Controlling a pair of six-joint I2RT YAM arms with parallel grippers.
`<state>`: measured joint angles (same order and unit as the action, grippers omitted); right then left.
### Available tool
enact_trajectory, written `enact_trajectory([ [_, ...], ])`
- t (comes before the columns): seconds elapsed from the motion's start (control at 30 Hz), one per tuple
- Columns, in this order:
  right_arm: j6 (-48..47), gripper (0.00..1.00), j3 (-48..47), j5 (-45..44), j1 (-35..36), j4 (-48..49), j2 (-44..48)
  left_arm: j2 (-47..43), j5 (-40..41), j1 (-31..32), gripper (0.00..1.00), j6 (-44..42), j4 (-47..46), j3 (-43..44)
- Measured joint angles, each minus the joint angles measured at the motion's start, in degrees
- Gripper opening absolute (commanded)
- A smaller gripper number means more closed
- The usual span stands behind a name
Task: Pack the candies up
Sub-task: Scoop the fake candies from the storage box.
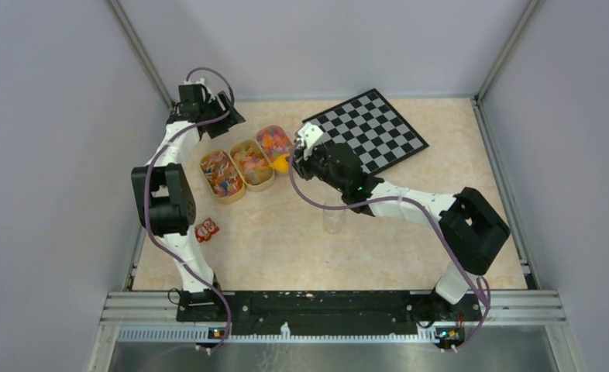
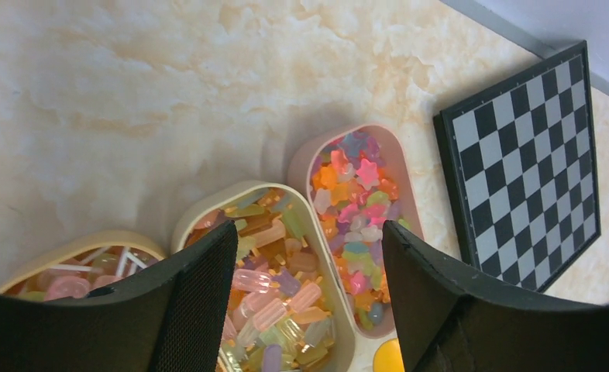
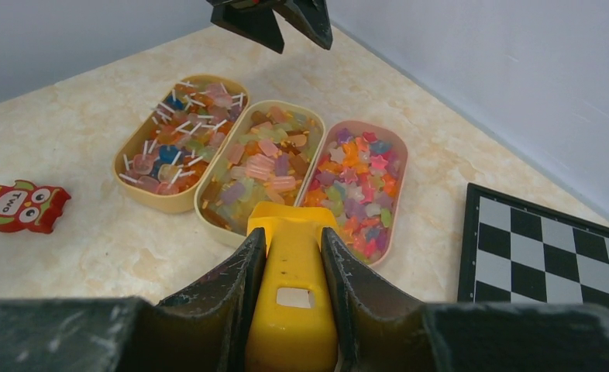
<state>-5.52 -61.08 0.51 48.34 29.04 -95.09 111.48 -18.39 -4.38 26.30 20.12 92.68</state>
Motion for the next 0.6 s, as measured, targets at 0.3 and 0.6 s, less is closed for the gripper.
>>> enact_trajectory([
  [0.3, 0.87, 0.00, -2.05, -2.34, 1.66, 1.03, -3.82, -0.09, 4.55, -3.61, 0.71, -4.42, -0.37, 0.00],
  [0.6, 0.81, 0.00, -3.74, -4.52, 3.69, 2.19, -6.45, 0.00, 3.61, -5.27, 0.67, -5.73, -0.87, -0.11],
])
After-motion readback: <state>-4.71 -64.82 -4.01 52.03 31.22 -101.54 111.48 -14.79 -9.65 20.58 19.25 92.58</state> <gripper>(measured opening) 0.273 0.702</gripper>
